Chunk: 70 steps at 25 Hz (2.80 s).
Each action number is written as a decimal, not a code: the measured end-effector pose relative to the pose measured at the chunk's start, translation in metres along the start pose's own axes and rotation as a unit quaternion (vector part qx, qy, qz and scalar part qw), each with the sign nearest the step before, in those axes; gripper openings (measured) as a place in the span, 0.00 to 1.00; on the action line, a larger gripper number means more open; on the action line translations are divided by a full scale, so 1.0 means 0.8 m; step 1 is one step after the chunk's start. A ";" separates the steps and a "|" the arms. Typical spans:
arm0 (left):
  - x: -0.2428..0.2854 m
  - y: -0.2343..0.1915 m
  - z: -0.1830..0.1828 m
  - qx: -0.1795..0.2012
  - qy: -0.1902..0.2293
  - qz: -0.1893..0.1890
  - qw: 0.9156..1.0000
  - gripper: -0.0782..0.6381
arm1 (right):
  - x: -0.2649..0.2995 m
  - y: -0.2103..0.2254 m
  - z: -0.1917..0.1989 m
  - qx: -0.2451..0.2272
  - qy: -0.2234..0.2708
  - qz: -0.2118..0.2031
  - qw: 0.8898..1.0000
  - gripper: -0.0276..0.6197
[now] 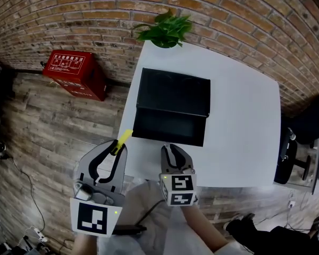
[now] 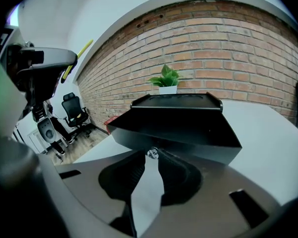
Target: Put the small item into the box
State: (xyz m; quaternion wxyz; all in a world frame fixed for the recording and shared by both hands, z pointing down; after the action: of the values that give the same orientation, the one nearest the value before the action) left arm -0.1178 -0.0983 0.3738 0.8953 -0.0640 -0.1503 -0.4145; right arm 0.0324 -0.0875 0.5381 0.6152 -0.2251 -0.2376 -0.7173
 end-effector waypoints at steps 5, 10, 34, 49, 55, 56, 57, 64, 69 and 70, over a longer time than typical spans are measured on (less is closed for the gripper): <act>-0.003 0.004 -0.021 0.007 0.017 0.001 1.000 0.20 | -0.031 -0.003 -0.020 -0.009 0.022 -0.002 1.000 0.18; -0.008 0.009 -0.049 0.013 0.038 0.005 0.999 0.20 | -0.069 0.014 -0.065 -0.011 0.079 0.006 0.997 0.16; -0.025 0.029 -0.151 0.067 0.124 0.032 0.989 0.20 | -0.226 0.089 -0.216 -0.045 0.246 0.103 0.963 0.14; 0.002 0.026 -0.154 0.078 0.126 0.059 0.987 0.20 | -0.226 0.094 -0.211 -0.030 0.243 0.109 0.963 0.14; 0.038 0.034 -0.148 0.138 0.103 0.103 0.980 0.20 | -0.225 0.105 -0.201 -0.017 0.230 0.122 0.965 0.14; 0.045 0.036 -0.146 0.152 0.097 0.111 0.977 0.20 | -0.224 0.107 -0.200 -0.014 0.227 0.123 0.966 0.14; 0.054 0.039 -0.144 0.164 0.090 0.120 0.975 0.20 | -0.224 0.110 -0.198 -0.011 0.224 0.124 0.967 0.14; 0.116 0.064 -0.092 0.202 0.012 0.188 0.961 0.20 | -0.218 0.125 -0.170 0.010 0.196 0.134 0.971 0.14; 0.162 0.076 -0.045 0.221 -0.052 0.237 0.945 0.20 | -0.216 0.134 -0.152 0.024 0.179 0.146 0.973 0.14; 0.170 0.078 -0.036 0.226 -0.065 0.246 0.940 0.20 | -0.216 0.136 -0.148 0.027 0.176 0.148 0.973 0.14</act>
State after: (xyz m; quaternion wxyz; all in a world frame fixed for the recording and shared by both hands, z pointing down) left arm 0.0196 -0.1631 0.3911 0.9485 0.0787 -0.2775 -0.1313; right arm 0.1613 -0.0405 0.3460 0.7527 -0.1117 -0.1090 -0.6397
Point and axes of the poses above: the fingertips, and each gripper's own axes: x forward along the fingers, y to its right, z out of its underside, the point moved 4 cm from there along -x, backward along the fingers, and after that the axes turned 6 degrees about z, right-handed, at the moved point
